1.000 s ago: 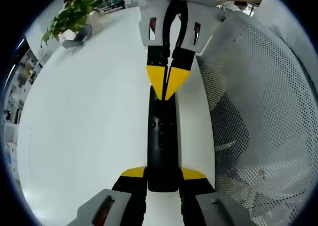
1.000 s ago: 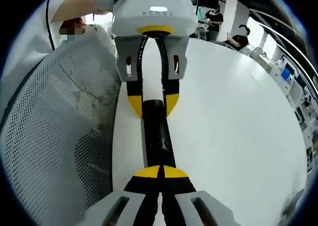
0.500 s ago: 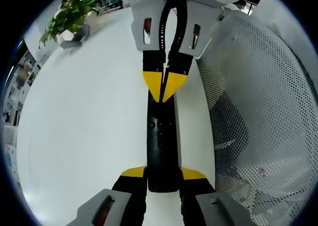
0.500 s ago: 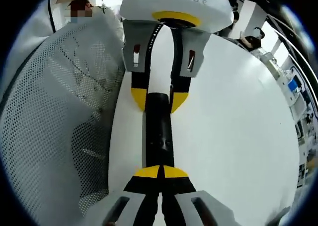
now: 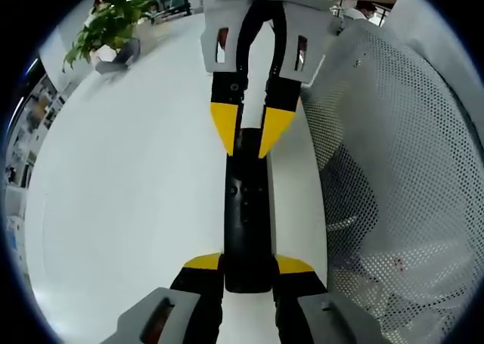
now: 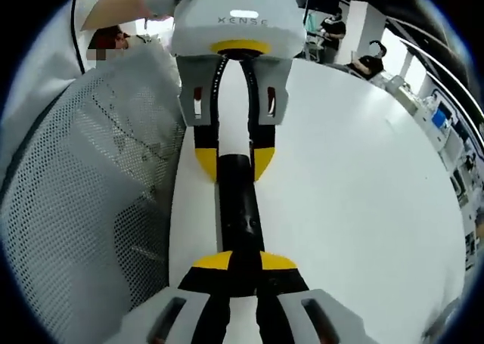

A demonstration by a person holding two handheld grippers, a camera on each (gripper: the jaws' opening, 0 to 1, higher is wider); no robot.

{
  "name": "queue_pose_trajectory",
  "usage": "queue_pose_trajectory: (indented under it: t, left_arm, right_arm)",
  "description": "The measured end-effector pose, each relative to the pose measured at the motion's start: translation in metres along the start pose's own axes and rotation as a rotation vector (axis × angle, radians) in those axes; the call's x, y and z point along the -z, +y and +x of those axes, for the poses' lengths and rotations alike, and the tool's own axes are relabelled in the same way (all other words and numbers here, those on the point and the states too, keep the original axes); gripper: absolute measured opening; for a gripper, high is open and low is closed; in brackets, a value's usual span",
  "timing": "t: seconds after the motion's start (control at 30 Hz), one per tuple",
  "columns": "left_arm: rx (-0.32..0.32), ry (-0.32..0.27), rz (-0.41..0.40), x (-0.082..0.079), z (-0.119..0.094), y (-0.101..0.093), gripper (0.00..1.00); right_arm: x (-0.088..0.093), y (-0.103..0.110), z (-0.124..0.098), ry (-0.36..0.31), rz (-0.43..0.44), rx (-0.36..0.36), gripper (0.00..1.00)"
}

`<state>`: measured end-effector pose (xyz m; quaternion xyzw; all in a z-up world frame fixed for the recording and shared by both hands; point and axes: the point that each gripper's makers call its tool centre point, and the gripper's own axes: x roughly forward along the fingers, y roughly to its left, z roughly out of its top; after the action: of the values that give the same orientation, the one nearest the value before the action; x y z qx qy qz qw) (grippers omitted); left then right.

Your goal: Press the specified remote control buttons in sequence, fully releasing each button before pressing the next.

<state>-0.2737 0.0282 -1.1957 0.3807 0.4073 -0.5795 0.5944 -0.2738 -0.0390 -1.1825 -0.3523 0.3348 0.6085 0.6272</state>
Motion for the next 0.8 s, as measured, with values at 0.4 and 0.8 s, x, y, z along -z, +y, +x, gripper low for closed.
queue_pose_trajectory:
  t: [0.4, 0.8]
  left_arm:
    - [0.0, -0.029, -0.004, 0.0002, 0.0006, 0.0013, 0.24]
    - [0.004, -0.048, 0.013, 0.0004, 0.0011, 0.0019, 0.24]
  right_arm:
    - [0.0012, -0.0013, 0.0007, 0.01, 0.024, -0.032, 0.07]
    - [0.0013, -0.0007, 0.0039, 0.143, -0.026, -0.064, 0.08]
